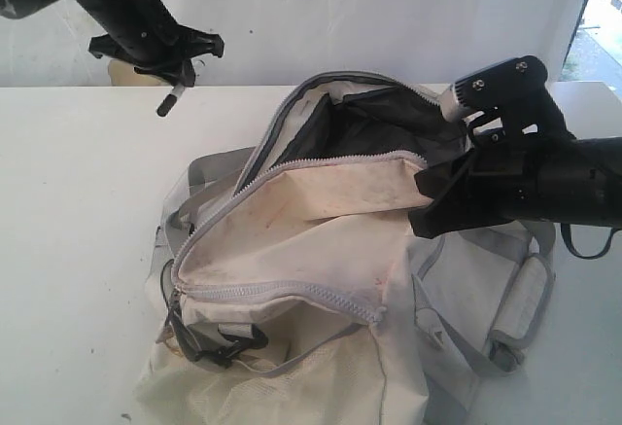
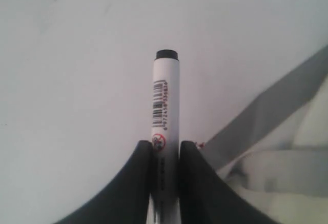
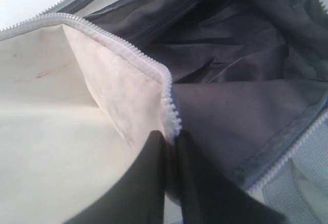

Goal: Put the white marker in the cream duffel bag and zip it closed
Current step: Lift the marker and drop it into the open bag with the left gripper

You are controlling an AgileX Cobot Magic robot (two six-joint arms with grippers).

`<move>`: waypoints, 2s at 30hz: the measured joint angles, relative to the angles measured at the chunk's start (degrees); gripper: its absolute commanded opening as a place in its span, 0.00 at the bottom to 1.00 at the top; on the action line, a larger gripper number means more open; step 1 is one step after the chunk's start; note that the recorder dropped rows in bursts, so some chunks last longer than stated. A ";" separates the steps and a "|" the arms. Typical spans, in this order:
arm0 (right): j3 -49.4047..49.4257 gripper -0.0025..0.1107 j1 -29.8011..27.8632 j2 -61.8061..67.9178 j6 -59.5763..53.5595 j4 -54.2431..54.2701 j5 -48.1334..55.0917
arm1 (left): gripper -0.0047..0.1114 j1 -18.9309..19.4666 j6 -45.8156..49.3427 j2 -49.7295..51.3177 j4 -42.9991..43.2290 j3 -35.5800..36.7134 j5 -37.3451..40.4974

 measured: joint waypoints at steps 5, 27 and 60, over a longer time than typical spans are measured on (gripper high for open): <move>0.00 0.02 0.00 0.00 0.00 0.00 0.00 | 0.04 -0.09 7.20 -3.03 -8.49 0.00 2.86; 0.00 0.02 0.00 0.00 0.11 0.00 0.00 | 0.04 -10.63 35.98 -5.12 -32.51 0.00 3.30; 0.00 0.02 0.00 0.00 0.11 0.00 -0.32 | 0.54 -11.97 28.12 -3.73 -16.27 0.12 6.72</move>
